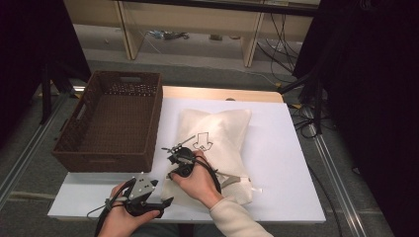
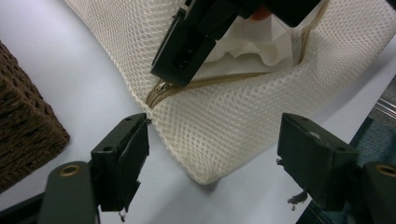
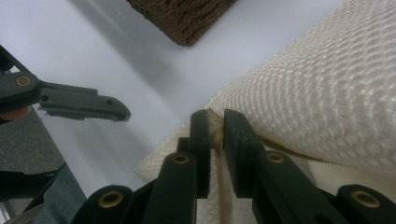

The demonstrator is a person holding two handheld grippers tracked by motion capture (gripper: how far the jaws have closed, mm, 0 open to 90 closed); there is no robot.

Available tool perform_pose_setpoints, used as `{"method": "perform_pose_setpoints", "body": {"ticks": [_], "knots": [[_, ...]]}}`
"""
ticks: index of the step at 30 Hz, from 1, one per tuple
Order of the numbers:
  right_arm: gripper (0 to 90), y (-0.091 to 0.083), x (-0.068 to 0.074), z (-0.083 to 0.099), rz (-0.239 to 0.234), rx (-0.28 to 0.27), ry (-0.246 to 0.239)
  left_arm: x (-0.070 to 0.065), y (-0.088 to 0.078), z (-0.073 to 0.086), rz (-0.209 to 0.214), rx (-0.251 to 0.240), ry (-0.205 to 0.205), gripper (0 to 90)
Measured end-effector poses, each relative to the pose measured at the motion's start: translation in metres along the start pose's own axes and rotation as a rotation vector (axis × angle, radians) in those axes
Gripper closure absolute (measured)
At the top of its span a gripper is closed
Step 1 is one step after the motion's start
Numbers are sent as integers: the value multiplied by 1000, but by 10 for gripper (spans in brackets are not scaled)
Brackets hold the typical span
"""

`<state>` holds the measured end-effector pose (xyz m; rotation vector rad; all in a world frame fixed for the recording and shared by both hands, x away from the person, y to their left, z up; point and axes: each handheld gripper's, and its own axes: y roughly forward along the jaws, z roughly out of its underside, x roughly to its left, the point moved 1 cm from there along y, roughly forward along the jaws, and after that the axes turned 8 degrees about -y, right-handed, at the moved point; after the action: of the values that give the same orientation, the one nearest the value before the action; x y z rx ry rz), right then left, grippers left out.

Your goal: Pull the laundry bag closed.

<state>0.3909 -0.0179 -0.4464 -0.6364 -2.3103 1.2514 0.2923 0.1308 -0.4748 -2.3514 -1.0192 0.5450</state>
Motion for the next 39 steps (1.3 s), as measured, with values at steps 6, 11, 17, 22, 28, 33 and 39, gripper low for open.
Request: {"method": "perform_pose_setpoints", "body": {"ticks": [6, 11, 17, 22, 28, 33, 39], "knots": [[822, 5, -3, 0, 13, 12, -6, -1, 1, 1, -11, -12, -3, 249], [871, 7, -2, -1, 13, 20, 1, -1, 1, 1, -11, -12, -3, 249], [883, 1, 1, -3, 14, 22, 2, 0, 4, 1, -14, -14, -57, 269], [884, -6, 2, -1, 18, 8, -43, 2, 10, -2, -12, -22, -62, 307], [885, -15, 7, 2, 23, 4, -70, 6, 14, -5, -5, -25, -83, 357], [885, -26, 10, 9, 23, 10, -103, 5, 17, -7, 21, -10, -71, 393], [885, -40, 11, 21, 10, 7, -80, -3, 26, -9, 47, -6, -67, 401]]}}
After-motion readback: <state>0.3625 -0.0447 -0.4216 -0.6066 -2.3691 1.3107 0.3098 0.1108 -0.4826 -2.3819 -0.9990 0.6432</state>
